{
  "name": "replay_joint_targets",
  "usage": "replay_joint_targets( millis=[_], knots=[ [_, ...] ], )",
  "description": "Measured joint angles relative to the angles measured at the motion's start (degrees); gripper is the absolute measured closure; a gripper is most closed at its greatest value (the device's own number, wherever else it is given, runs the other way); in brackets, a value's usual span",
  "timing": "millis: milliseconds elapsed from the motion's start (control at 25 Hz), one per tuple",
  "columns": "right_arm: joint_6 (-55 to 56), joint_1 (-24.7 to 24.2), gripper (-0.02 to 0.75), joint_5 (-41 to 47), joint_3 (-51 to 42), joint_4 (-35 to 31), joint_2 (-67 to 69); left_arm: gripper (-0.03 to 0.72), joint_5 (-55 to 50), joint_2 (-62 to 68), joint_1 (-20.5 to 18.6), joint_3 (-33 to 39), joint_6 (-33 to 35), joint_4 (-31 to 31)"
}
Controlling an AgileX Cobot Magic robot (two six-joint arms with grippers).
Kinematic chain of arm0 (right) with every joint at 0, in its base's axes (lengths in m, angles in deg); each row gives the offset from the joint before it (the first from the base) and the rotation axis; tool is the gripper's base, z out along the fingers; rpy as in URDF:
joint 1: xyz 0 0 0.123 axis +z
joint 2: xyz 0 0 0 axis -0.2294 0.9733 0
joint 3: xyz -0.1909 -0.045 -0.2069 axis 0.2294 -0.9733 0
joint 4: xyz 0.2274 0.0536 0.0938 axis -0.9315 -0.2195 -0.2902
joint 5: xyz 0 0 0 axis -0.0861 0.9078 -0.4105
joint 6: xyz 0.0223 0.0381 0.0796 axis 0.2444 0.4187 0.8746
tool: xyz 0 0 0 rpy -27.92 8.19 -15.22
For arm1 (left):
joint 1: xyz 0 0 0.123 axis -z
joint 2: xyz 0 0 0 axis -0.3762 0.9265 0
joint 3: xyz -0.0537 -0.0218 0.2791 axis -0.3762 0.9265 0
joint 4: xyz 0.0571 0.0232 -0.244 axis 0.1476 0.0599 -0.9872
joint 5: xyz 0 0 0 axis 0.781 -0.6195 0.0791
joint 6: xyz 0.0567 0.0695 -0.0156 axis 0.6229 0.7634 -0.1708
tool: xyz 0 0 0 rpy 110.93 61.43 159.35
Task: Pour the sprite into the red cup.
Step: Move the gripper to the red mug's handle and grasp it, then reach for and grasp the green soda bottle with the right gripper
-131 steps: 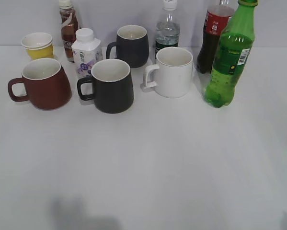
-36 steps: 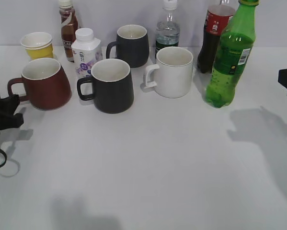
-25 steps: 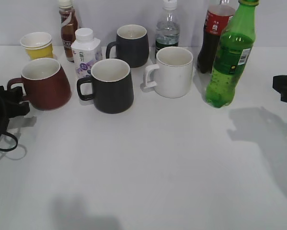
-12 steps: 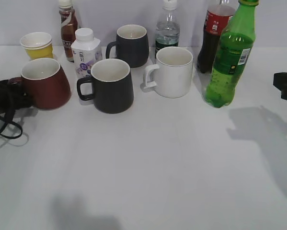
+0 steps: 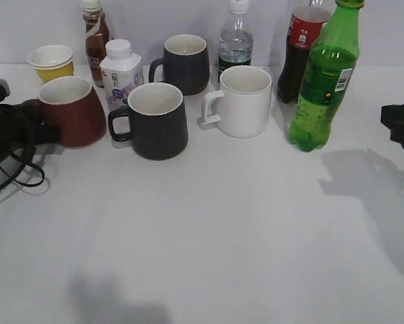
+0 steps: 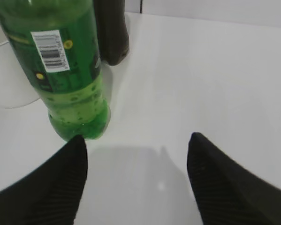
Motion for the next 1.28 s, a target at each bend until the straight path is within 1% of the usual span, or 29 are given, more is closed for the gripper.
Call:
replay_joint_targets(
  millis=[120, 200, 320, 400, 520, 600, 760, 920, 1040, 1280],
  knots=[
    [0.2, 0.5, 0.237, -1.6, 0.0, 0.2, 0.0, 0.601, 0.1, 0.0, 0.0, 0.0, 0.0, -0.1],
    [0.3, 2.2, 0.237, -2.3, 0.0, 1.3, 0.1, 0.602, 0.1, -0.1, 0.0, 0.0, 0.0, -0.1],
    [0.3, 5.1, 0.237, -5.6, 0.0, 3.8, 1.3, 0.603, -0.2, -1.7, 0.0, 1.9, 0.2, -0.2],
    [0.6, 5.8, 0.214, -9.7, 0.0, 4.5, 3.8, 0.606, -0.9, -3.9, 0.0, 3.8, 0.5, -0.1],
    [2.0, 6.0, 0.139, -16.8, 0.0, 4.8, 8.7, 0.606, -1.5, -8.3, 0.0, 6.9, 0.5, -0.1],
    [2.3, 6.0, 0.105, -21.2, 0.0, 5.1, 12.2, 0.606, -1.5, -11.8, 0.0, 9.0, 0.5, -0.1],
    [2.7, 6.0, 0.090, -29.7, 0.0, 6.1, 19.3, 0.608, -4.0, -19.1, 0.0, 12.4, 0.5, 0.2],
    [5.7, 6.0, 0.090, -38.7, 0.1, 8.4, 25.7, 0.608, -9.9, -26.2, 0.0, 13.8, 0.5, 2.1],
    [6.9, 6.0, 0.090, -40.9, 1.4, 9.2, 29.8, 0.608, -13.7, -30.7, 0.0, 13.8, 0.5, 4.9],
    [7.2, 6.0, 0.099, -41.8, 7.2, 9.4, 36.4, 0.608, -21.0, -36.3, 0.0, 13.9, 0.1, 9.6]
  ],
)
